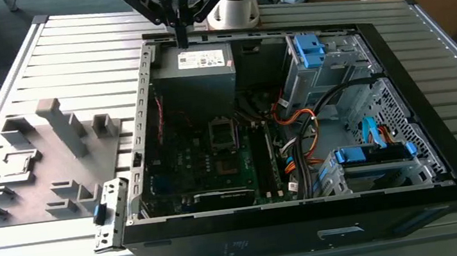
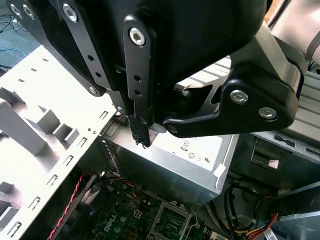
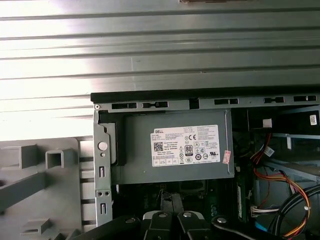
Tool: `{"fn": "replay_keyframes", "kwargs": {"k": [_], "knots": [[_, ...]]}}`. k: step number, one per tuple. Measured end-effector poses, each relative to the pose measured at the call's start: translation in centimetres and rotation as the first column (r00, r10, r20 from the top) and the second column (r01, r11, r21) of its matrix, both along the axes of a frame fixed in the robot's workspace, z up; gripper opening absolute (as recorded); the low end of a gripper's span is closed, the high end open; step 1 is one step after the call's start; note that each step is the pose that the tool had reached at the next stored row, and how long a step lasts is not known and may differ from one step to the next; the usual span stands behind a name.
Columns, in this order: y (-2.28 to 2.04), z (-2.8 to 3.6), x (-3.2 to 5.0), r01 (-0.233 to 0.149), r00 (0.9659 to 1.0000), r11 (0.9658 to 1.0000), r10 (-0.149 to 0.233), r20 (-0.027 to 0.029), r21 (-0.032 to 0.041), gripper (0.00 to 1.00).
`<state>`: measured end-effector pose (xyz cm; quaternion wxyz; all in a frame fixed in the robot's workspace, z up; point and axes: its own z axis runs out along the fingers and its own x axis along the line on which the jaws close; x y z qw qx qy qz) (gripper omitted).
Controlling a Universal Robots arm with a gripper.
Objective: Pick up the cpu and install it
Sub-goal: 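Reach for the cpu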
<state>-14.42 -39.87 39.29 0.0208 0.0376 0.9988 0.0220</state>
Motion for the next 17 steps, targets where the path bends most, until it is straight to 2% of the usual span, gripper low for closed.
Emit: {"fn": "replay_keyframes", "kwargs": {"k": [9,17], "knots": [[0.05,-0.05,-1.43,0.000,0.9999,1.0000,0.000,0.0115,0.0001,0.11],[0.07,-0.10,-2.96,0.000,0.9996,1.0000,0.000,0.0266,0.0000,0.11]]}}
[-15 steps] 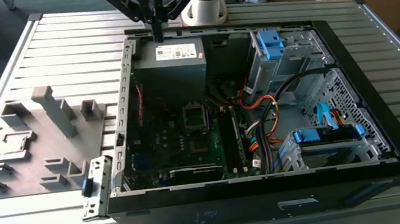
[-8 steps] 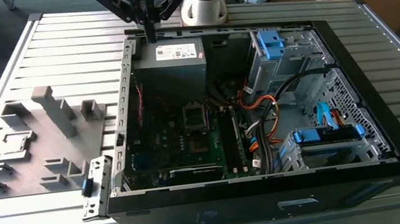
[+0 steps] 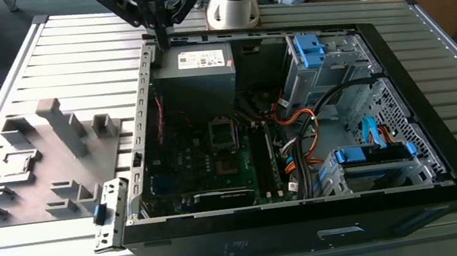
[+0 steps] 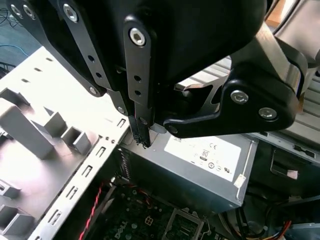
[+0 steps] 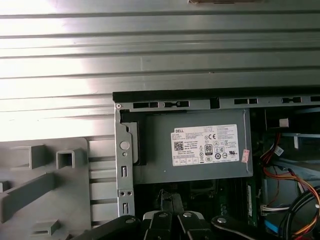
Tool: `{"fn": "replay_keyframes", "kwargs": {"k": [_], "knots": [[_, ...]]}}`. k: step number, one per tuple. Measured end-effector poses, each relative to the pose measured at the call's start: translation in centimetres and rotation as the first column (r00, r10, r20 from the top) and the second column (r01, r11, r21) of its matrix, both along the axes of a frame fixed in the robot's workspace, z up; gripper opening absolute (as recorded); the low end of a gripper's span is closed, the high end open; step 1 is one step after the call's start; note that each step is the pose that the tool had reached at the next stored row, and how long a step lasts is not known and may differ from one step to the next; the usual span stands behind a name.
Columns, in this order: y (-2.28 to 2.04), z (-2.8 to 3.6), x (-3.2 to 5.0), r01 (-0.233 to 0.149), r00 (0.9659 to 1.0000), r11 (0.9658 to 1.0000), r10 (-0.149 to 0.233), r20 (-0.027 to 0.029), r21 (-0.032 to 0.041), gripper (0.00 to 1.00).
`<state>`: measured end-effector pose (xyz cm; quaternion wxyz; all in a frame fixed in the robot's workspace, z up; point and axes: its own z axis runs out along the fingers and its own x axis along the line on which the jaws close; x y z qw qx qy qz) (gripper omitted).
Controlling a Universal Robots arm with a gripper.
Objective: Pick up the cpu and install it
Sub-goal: 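Reach for the cpu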
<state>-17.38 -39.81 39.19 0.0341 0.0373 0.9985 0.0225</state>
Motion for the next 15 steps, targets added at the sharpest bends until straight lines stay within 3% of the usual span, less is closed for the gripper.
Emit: {"fn": "replay_keyframes", "kwargs": {"k": [15], "knots": [[0.05,-0.08,-2.96,0.000,0.9997,1.0000,0.000,0.0264,0.0000,0.11]]}}
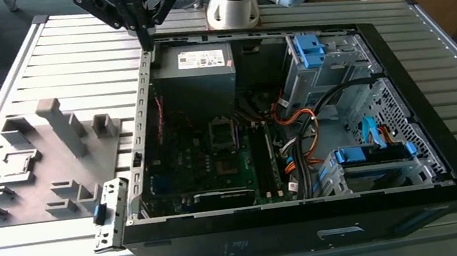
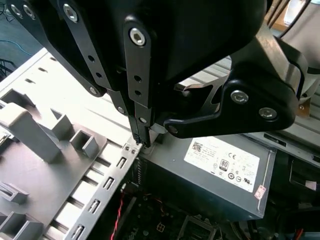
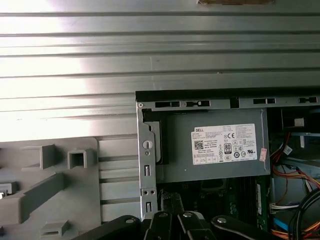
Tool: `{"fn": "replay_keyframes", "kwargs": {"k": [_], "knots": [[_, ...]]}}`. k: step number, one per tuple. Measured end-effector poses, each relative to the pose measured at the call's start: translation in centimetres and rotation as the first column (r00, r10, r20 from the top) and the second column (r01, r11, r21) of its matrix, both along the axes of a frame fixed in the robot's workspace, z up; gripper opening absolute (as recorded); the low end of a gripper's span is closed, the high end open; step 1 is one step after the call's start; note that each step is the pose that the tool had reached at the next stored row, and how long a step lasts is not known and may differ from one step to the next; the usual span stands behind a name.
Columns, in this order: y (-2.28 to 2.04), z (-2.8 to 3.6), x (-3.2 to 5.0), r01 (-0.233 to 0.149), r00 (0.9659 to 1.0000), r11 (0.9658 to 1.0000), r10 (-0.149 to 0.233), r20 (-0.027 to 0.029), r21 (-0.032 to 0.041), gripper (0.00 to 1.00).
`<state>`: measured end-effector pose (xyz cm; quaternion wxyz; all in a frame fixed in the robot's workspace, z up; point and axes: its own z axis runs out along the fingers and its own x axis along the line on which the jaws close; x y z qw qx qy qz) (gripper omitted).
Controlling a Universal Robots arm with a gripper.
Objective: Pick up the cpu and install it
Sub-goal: 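Reach for the cpu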
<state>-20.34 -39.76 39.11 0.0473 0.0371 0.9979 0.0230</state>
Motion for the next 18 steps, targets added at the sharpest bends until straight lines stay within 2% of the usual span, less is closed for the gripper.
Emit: {"fn": "replay_keyframes", "kwargs": {"k": [18], "knots": [[0.06,-0.11,-3.29,0.000,0.9997,1.0000,0.000,0.0247,0.0001,0.11]]}}
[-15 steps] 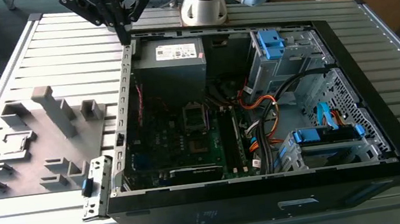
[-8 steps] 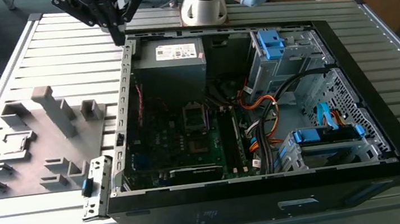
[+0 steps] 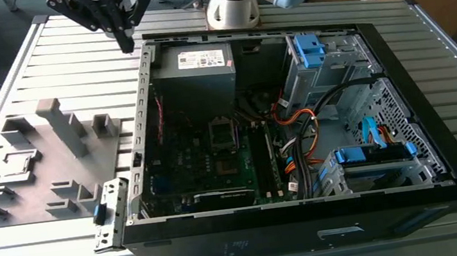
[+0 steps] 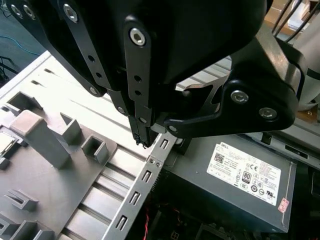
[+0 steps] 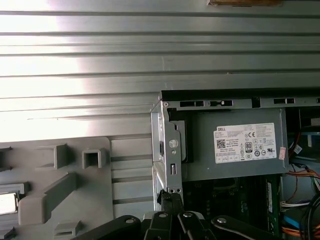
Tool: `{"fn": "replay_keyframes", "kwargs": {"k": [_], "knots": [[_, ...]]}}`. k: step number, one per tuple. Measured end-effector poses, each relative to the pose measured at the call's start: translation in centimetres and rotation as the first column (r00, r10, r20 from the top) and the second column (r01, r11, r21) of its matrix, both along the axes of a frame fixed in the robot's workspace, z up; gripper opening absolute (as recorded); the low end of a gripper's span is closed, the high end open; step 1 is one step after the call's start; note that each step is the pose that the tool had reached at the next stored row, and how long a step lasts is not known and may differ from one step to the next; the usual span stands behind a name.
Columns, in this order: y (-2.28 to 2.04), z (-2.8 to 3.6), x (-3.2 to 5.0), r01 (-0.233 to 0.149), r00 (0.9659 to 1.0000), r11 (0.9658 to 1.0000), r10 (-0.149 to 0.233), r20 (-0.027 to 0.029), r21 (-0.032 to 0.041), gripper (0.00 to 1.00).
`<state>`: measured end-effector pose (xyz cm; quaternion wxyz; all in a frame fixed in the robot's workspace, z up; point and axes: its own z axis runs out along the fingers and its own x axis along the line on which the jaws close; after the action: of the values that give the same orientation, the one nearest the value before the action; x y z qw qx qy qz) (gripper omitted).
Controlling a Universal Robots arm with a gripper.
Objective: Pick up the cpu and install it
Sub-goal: 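Reach for the cpu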
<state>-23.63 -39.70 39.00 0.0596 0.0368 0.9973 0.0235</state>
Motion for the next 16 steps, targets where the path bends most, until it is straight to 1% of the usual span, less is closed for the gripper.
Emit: {"fn": "replay_keyframes", "kwargs": {"k": [8,16], "knots": [[0.03,-0.10,-1.60,0.000,1.0000,1.0000,0.000,0.0089,-0.0001,0.11],[0.08,-0.23,-3.49,0.000,0.9998,1.0000,0.000,0.0189,-0.0001,0.11]]}}
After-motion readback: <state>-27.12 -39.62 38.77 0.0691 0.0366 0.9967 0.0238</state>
